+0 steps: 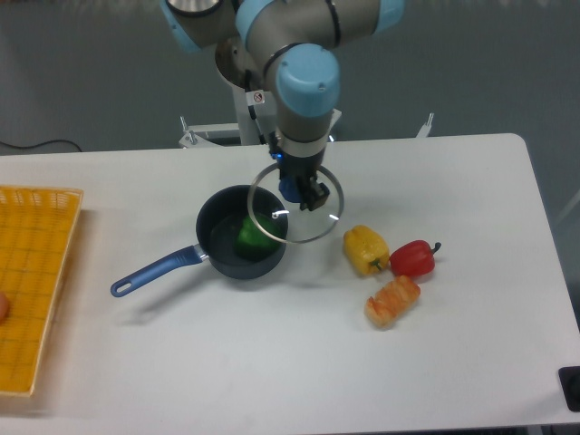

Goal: Close the pot lid
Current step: 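Lower the glass lid onto the saucepan rim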

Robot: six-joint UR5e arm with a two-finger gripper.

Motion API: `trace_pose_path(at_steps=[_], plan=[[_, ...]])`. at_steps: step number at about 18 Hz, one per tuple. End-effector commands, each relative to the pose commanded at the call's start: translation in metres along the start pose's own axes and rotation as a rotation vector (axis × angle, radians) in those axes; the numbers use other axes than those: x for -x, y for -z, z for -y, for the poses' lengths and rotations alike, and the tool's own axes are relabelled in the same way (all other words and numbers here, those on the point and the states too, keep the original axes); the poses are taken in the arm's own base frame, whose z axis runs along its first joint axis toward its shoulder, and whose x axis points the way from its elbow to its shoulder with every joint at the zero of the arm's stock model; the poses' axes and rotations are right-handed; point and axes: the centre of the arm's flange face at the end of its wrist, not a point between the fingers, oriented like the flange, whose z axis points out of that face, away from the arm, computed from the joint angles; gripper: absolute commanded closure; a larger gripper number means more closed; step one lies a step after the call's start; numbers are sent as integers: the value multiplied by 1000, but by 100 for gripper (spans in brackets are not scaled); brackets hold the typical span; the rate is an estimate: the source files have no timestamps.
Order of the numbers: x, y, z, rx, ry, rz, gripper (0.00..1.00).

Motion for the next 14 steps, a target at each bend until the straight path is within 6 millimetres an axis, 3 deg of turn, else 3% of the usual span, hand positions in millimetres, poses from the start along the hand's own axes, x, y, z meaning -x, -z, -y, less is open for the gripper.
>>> trace_pose_path(at_steps=[8,14], plan=[[-13,-8,38,-2,22,30,42],[-20,-22,47,-1,21,35,42]])
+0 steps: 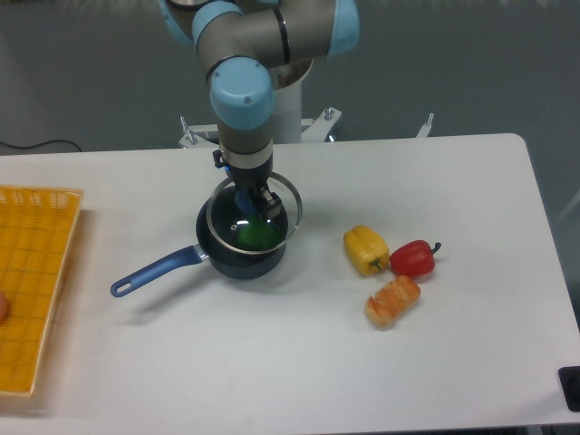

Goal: Close the pot lid
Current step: 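Lower the glass lid onto the saucepan rim, then hold the lid on the saucepan rim and settle it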

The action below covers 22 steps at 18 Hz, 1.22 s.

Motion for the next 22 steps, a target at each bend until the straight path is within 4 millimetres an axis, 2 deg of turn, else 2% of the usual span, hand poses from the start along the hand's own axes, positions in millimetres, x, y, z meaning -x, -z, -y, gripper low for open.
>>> trace_pose_path(at_steps=[6,22], plan=[[-5,-10,5,1,2,2,43],[-6,-16,15,14,14,10,44]])
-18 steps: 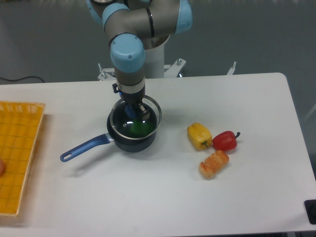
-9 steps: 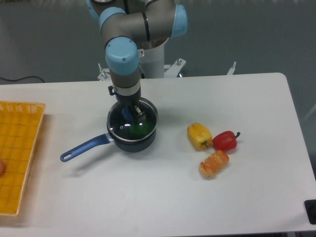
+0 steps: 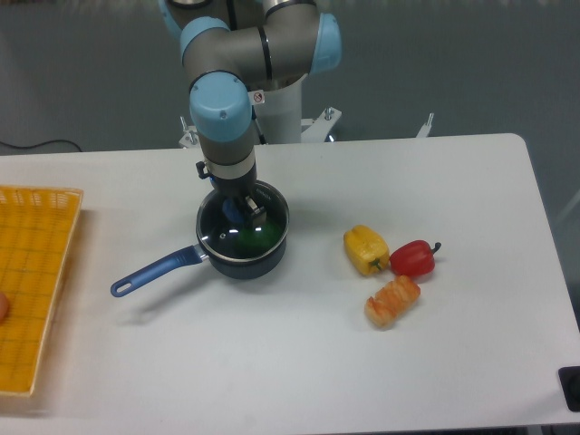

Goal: Close the pot lid
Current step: 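Hold the lid on the saucepan rim and settle it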

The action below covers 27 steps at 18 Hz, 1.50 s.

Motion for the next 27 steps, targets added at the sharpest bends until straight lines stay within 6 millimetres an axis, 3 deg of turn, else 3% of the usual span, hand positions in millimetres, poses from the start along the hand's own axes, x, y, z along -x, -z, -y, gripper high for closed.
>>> trace_pose_path(at_steps=[27], plan=[[-4,-10,7,27,-6,-3,44]])
